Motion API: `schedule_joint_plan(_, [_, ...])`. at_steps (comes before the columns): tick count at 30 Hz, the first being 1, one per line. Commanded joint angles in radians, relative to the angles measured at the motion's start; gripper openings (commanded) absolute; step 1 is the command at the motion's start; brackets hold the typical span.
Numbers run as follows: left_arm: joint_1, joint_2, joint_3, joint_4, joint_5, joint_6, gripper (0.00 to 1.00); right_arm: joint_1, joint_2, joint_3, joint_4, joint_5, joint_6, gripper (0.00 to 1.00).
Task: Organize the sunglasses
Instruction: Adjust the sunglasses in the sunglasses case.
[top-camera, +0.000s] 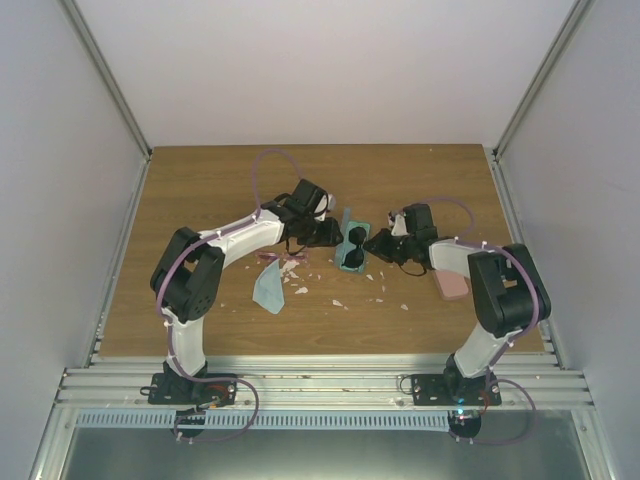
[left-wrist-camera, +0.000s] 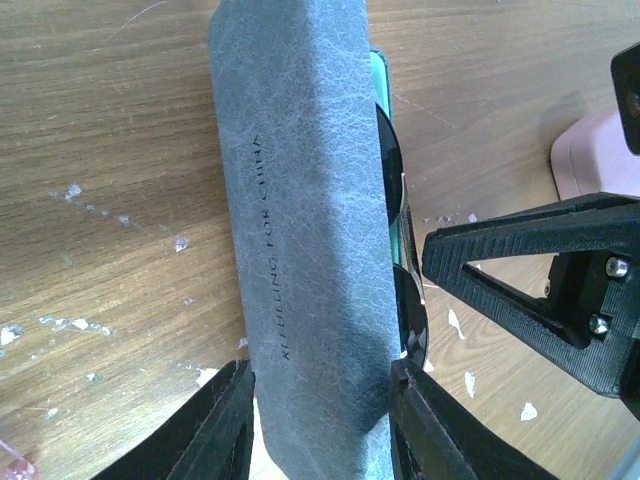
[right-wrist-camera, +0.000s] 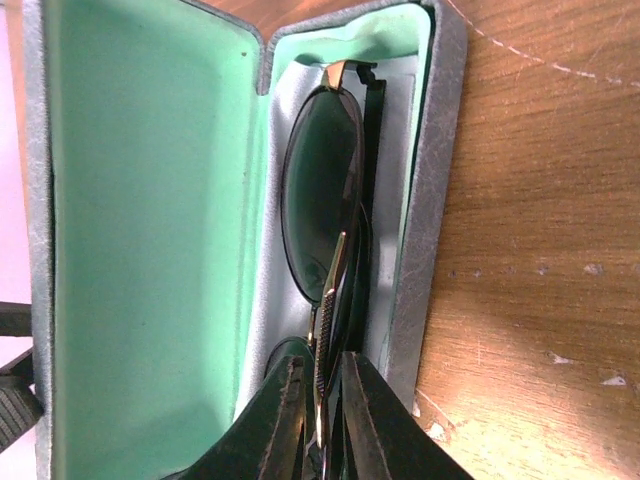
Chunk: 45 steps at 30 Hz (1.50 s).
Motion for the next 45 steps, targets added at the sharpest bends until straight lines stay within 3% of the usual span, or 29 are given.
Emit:
schedule_joint_plan(1, [0.007,0.010,0.019,0.012,0.012,0.013,0.39,-0.003,0.035,-0.001,0.009,-0.023,-0.029,0.11])
schedule_joint_plan(12, [0.007,0.023,0.019,0.014,0.032,0.012,0.39,-0.002,0.075,-0.004,0.027,-0.002,-0.043,0.03])
schedule_joint_plan(23, [0.007,0.026,0.023,0.013,0.039,0.012,0.39,0.009,0.011,-0.001,0.024,0.056,-0.091,0.06])
schedule_joint_plan(27, [0.008,0.021,0.019,0.013,0.030,0.015,0.39,0.061,-0.094,-0.019,-0.054,0.143,-0.138,0.17])
schedule_joint_plan(30, [0.010,0.020,0.019,0.013,0.024,0.016,0.39,0.122,-0.157,-0.031,-0.134,0.233,-0.159,0.19])
schedule_joint_plan(38, [0.015,0.021,0.016,0.013,0.024,0.018,0.39,0.261,-0.222,-0.051,-0.279,0.367,-0.137,0.18])
schedule_joint_plan(45, [0.015,0.022,0.016,0.014,0.026,0.017,0.39,0.296,-0.169,-0.044,-0.271,0.351,-0.125,0.13])
